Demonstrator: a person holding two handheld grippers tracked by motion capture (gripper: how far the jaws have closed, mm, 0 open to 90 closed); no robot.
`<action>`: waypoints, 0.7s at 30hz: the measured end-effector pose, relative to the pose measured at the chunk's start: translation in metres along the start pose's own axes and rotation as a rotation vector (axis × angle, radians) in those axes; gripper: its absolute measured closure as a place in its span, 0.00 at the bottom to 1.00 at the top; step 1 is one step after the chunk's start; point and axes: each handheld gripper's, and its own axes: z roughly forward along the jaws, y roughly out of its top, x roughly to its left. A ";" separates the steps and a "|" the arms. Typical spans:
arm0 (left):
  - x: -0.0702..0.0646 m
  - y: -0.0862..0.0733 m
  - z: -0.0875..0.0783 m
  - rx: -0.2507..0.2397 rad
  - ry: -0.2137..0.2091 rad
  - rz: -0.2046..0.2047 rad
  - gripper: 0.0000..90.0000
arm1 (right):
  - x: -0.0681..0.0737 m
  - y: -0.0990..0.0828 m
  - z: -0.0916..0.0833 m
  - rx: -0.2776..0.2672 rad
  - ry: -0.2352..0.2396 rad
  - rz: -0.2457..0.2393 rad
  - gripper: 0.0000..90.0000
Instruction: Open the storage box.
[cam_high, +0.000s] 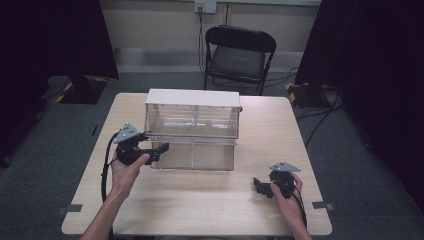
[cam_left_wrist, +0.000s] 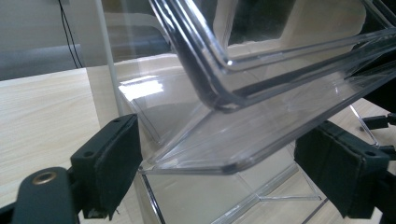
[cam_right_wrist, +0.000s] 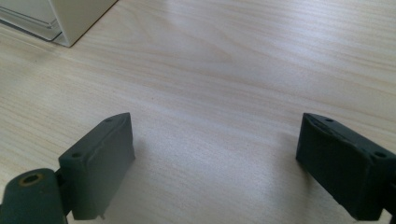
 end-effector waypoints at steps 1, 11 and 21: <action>0.000 0.000 0.000 0.000 0.000 0.000 0.16 | 0.000 0.000 0.000 0.000 0.000 0.000 0.12; 0.000 0.000 0.000 0.000 0.000 0.000 0.16 | 0.000 0.000 0.000 0.000 0.000 0.000 0.12; 0.000 0.000 0.000 0.005 0.002 0.007 0.16 | 0.000 0.000 0.000 0.000 0.000 0.000 0.12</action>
